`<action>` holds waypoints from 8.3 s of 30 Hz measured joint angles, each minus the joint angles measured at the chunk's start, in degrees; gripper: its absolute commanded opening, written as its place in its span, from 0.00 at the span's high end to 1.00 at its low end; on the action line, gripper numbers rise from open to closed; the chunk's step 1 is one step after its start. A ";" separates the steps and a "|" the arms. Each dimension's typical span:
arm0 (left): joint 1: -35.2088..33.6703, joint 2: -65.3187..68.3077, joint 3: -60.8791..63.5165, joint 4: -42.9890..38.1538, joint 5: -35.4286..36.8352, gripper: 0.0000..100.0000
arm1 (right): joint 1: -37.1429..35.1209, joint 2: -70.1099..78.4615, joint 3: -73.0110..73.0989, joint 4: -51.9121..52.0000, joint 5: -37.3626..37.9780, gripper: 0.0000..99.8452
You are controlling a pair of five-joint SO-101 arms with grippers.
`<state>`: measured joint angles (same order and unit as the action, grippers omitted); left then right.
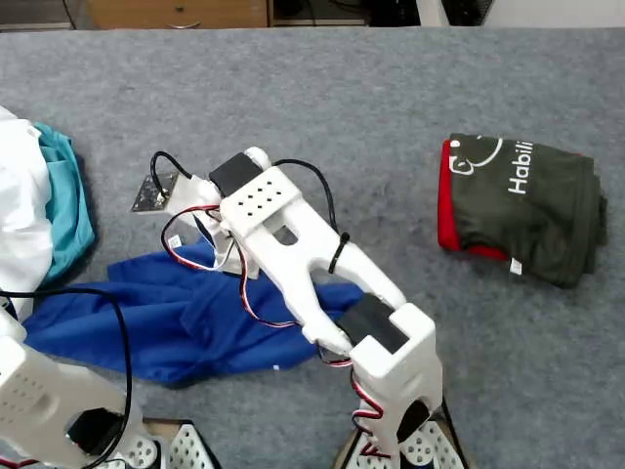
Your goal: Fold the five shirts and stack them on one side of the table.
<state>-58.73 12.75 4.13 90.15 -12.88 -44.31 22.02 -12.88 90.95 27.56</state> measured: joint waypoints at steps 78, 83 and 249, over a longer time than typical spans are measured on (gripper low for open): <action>0.00 0.00 0.00 0.00 0.00 0.98 | 6.95 8.18 -24.09 3.96 -0.35 0.97; 0.00 0.00 0.00 0.00 0.00 0.98 | 7.03 13.45 -24.09 5.54 -0.35 0.97; 32.97 0.00 -14.15 -6.24 17.14 0.98 | 26.99 32.88 -46.42 -14.33 -3.08 1.00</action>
<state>-25.76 12.75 -10.02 83.91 4.26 -17.32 54.90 -59.30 76.62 24.48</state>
